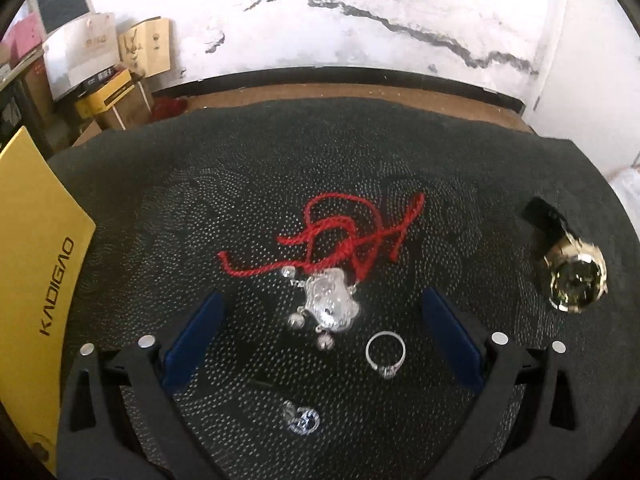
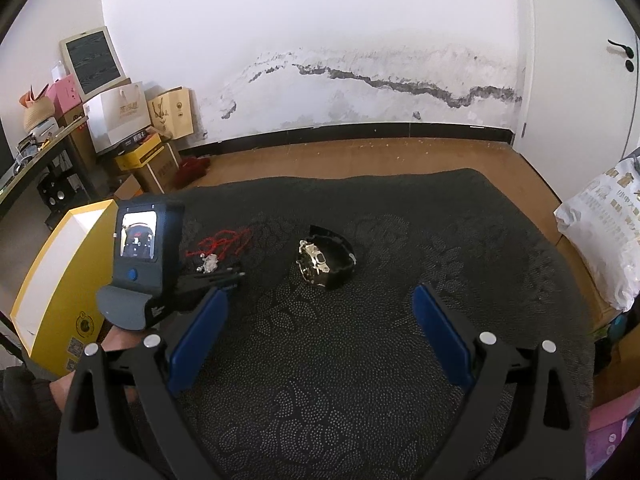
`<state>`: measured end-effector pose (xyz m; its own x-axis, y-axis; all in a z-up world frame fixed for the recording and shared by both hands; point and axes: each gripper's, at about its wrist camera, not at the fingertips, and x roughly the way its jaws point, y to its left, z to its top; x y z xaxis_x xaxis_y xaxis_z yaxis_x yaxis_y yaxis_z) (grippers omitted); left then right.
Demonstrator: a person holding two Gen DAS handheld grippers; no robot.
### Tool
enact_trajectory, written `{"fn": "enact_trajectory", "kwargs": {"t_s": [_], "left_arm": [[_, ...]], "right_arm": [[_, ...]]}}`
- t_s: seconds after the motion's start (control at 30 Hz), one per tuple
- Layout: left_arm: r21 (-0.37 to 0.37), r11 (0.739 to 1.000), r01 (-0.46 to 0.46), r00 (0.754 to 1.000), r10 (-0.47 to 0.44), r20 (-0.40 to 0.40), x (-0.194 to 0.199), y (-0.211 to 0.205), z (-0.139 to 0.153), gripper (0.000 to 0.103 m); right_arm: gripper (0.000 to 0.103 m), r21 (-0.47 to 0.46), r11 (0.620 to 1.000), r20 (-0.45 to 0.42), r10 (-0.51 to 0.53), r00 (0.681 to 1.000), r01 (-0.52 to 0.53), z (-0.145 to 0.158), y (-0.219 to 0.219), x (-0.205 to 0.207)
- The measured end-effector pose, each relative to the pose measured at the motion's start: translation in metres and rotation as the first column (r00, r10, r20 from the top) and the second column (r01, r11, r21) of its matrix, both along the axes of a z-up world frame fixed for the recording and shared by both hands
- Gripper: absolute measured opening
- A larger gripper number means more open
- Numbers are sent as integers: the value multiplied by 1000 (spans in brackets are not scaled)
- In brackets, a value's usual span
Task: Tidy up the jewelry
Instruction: 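Grasp the silver pendant on red string with the left gripper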
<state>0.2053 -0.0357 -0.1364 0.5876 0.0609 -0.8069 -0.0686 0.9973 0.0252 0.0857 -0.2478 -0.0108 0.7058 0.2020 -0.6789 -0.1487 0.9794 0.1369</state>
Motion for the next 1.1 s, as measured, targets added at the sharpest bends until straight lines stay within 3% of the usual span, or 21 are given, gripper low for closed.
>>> {"fn": "enact_trajectory", "kwargs": {"t_s": [0.13, 0.17, 0.2, 0.27, 0.3, 0.6, 0.83, 1.1], "left_arm": [[2, 1000, 8, 1000, -8, 7, -1, -2, 0, 90], [11, 1000, 12, 1000, -12, 18, -2, -4, 2, 79], [16, 1000, 17, 999, -17, 31, -4, -6, 4, 61], [36, 999, 11, 999, -12, 41, -7, -8, 5, 44], [35, 999, 9, 999, -10, 46, -7, -8, 6, 29], [33, 999, -9, 999, 7, 54, -15, -2, 15, 25], [10, 1000, 12, 992, -13, 123, -40, 9, 72, 25], [22, 999, 31, 991, -34, 128, -106, 27, 123, 25]], "right_arm": [[91, 12, 1000, -5, -6, 1000, 6, -1, -4, 2], [91, 17, 1000, -6, -9, 1000, 9, -1, -5, 2], [91, 23, 1000, -7, -12, 1000, 12, 0, -6, 2], [91, 29, 999, -8, -14, 1000, 14, 0, -7, 2], [91, 29, 999, -7, -12, 1000, 12, 0, -7, 2], [91, 17, 1000, -12, -19, 1000, 19, -3, -6, 2], [91, -9, 1000, -32, -22, 999, 22, -12, -7, 8], [91, -42, 999, -117, -24, 993, 19, -50, 1, 24]]}}
